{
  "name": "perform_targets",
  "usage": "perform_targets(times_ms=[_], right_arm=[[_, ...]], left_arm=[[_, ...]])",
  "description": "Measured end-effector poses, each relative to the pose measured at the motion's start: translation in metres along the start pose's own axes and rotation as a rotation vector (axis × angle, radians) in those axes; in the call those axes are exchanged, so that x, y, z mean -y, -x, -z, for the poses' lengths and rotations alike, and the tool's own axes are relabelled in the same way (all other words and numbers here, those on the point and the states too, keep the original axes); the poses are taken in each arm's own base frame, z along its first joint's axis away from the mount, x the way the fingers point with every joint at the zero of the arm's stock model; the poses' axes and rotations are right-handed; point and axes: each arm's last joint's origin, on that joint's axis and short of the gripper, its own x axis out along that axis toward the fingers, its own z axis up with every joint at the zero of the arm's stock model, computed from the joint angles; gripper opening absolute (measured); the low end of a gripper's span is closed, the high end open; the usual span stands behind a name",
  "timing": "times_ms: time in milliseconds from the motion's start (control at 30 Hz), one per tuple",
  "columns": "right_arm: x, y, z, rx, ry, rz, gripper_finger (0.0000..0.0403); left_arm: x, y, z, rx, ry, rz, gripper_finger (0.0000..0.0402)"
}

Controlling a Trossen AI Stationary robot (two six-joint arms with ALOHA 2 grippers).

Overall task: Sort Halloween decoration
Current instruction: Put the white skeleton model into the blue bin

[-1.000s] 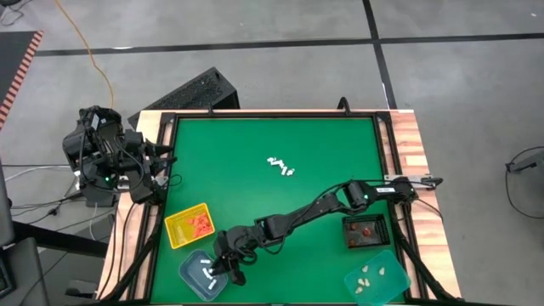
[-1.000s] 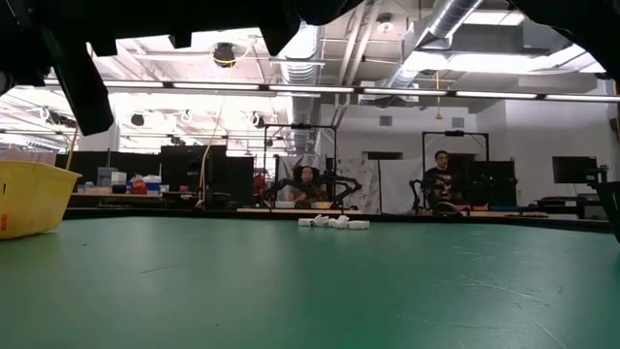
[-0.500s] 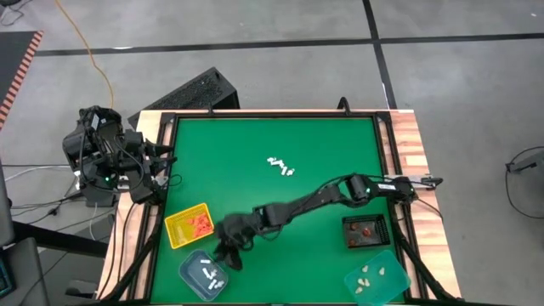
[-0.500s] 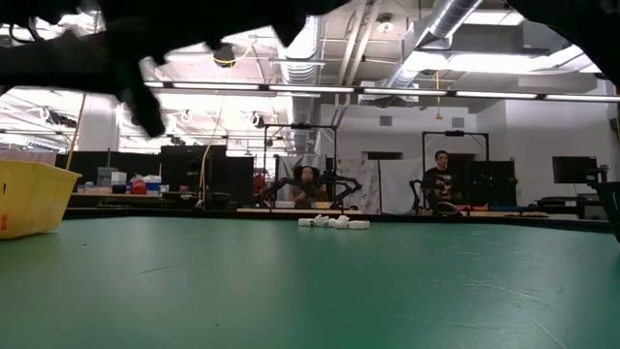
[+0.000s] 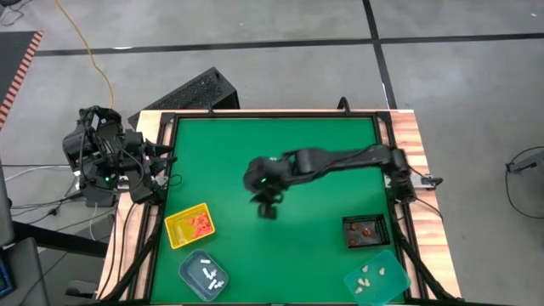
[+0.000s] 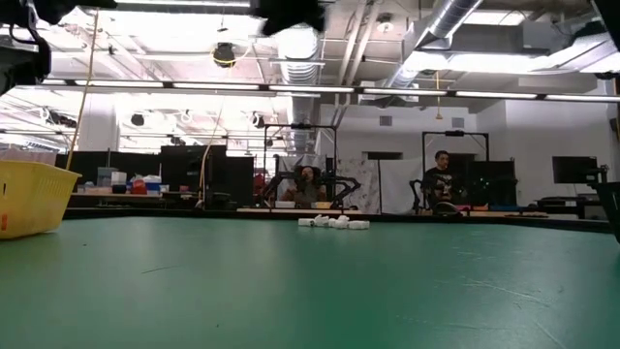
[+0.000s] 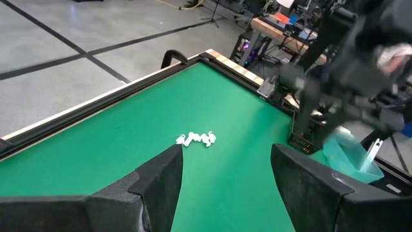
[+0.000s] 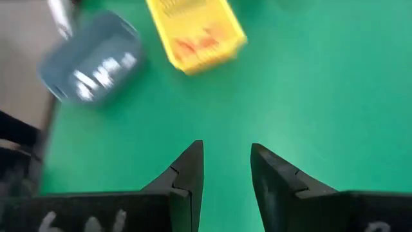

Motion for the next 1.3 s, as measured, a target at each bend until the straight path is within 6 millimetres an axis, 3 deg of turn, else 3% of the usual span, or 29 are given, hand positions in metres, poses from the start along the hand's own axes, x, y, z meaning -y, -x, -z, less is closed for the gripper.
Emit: perform_targets(times_ms=[200, 400, 633, 800, 1133, 1300], right_arm=[[0.021, 0.064, 0.022, -0.124, 0.038, 0.191, 0.0123], [0.045, 0.075, 0.059, -0.219, 0.017, 0.259, 0.0123], [0.072, 0.044, 0.122, -0.291, 0.017, 0.27, 0.0123], [0.088, 0.013, 0.154, -0.295, 0.073, 0.269, 0.0123], [0.133, -0.038, 0.174, -0.311, 0.154, 0.153, 0.0123], [0.151, -0.056, 0.173, -0.347, 0.201, 0.148, 0.0123]], left_arm=[[0.0, 0.0, 0.0, 0.0, 0.0, 0.0, 0.0226], [0.0, 0.0, 0.0, 0.003, -0.017, -0.001, 0.0226], [-0.001, 0.0, 0.0, 0.008, -0.025, -0.005, 0.0226], [-0.002, 0.0, -0.001, 0.045, -0.041, -0.015, 0.0226], [-0.004, 0.0, -0.002, 0.079, -0.051, -0.025, 0.0226], [-0.004, 0.0, -0.002, 0.08, -0.05, -0.027, 0.0226]])
